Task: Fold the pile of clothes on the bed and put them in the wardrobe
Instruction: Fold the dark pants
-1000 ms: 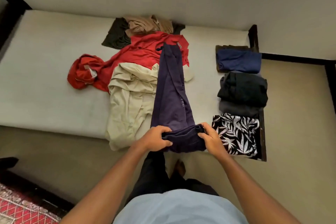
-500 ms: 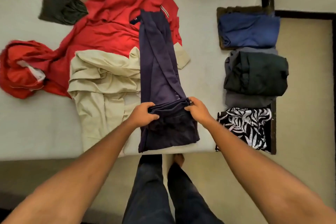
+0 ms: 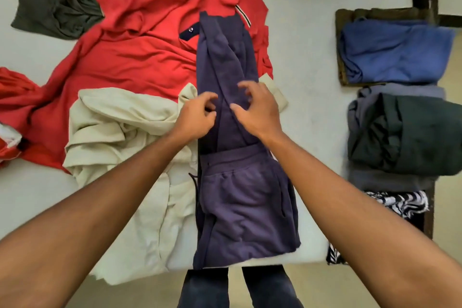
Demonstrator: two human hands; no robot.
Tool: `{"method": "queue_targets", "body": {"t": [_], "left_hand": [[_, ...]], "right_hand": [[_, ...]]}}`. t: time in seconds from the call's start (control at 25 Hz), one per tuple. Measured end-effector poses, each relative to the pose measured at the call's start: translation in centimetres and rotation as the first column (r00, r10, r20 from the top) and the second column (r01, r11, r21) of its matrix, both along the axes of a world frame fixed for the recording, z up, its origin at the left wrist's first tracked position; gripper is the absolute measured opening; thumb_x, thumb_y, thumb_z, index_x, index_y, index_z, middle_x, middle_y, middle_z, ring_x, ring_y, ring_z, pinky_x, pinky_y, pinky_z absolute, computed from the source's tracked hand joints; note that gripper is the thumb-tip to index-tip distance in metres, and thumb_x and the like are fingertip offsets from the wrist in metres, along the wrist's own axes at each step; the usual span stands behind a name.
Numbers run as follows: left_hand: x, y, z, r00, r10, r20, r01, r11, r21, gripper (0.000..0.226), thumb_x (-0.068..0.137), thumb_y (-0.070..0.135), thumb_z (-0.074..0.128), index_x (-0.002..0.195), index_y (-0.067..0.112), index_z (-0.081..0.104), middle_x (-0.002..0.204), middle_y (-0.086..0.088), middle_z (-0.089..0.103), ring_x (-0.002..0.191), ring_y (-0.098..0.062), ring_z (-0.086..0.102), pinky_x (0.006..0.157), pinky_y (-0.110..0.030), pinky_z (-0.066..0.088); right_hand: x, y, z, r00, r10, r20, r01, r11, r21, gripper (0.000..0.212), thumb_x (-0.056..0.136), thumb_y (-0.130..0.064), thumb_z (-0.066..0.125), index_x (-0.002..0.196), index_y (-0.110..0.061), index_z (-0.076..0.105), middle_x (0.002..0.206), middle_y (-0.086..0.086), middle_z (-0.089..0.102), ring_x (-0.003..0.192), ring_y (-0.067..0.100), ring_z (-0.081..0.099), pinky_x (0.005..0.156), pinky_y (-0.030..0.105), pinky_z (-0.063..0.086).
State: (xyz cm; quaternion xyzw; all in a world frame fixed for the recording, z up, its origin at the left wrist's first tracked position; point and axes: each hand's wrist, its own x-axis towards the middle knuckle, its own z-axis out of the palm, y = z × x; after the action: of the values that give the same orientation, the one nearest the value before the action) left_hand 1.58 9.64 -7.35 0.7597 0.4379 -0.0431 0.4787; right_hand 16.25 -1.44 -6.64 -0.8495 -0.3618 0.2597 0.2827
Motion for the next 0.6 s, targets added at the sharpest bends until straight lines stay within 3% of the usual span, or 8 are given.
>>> {"method": "queue_targets", "body": {"t": [0.12,0.24,0.36,0.44,0.52,0.6], "left_hand": [[3.0,2.8,-2.0,0.991,0.131,0.041,-0.135,0.986,0.094,0.049,0.077,0.011,0.064,0.125,0.018,0.061,0.091,0.002,0.066,0.081,-0.024,0.066,0.083,-0.04,0.056],[5.3,3.5,-2.9,0.966,0.253,0.046,-0.256,0.962,0.1,0.037,0.08,0.01,0.067,0.117,0.015,0.061,0.084,-0.001,0.068,0.088,-0.022,0.066,0.084,-0.034,0.049],[7.1,3.6,-3.6,0.946,0.318,0.067,-0.323,0.941,0.101,0.032,0.083,0.019,0.07,0.112,0.017,0.058,0.077,0.006,0.063,0.087,-0.019,0.064,0.082,-0.034,0.047],[8.1,3.8,-3.7,0.945,0.316,0.079,-0.324,0.939,0.119,0.036,0.084,0.028,0.071,0.115,0.02,0.056,0.077,0.008,0.06,0.087,-0.019,0.063,0.08,-0.034,0.047],[9.7,4.4,-3.3,0.953,0.281,0.116,-0.296,0.943,0.153,0.037,0.085,0.034,0.071,0.117,0.02,0.057,0.074,0.01,0.059,0.086,-0.018,0.064,0.078,-0.033,0.046],[11.4,4.6,-2.8,0.957,0.254,0.143,-0.266,0.961,0.072,0.036,0.087,0.039,0.07,0.116,0.021,0.058,0.075,0.009,0.063,0.083,-0.016,0.064,0.077,-0.031,0.047]], "right_hand": [[0.2,5.3,-2.6,0.966,0.174,0.192,-0.163,0.984,-0.073,0.068,0.076,-0.029,0.079,0.139,-0.017,0.055,0.123,0.009,0.056,0.103,0.031,0.056,0.08,0.04,0.049],[2.8,7.5,-3.4,0.974,0.011,0.227,-0.014,1.0,0.012,0.035,0.079,-0.02,0.065,0.113,-0.018,0.066,0.106,0.005,0.067,0.093,0.029,0.063,0.076,0.04,0.05],[6.5,6.2,-4.3,0.954,-0.299,0.011,0.296,0.949,0.106,0.007,0.075,-0.02,0.063,0.08,-0.022,0.068,0.072,-0.008,0.066,0.07,0.013,0.061,0.075,0.036,0.051],[8.1,4.3,-5.2,0.837,-0.495,-0.232,0.52,0.852,0.062,0.005,0.071,-0.021,0.062,0.067,-0.024,0.061,0.062,-0.011,0.058,0.06,0.008,0.054,0.072,0.042,0.054],[8.6,3.3,-5.5,0.726,-0.52,-0.45,0.58,0.814,-0.006,0.007,0.072,-0.02,0.063,0.075,-0.026,0.061,0.067,-0.007,0.06,0.064,0.014,0.058,0.067,0.044,0.055],[8.5,3.7,-4.7,0.77,-0.389,-0.506,0.48,0.875,0.058,0.019,0.08,-0.026,0.072,0.095,-0.033,0.063,0.085,-0.007,0.067,0.082,0.017,0.069,0.076,0.041,0.058]]}}
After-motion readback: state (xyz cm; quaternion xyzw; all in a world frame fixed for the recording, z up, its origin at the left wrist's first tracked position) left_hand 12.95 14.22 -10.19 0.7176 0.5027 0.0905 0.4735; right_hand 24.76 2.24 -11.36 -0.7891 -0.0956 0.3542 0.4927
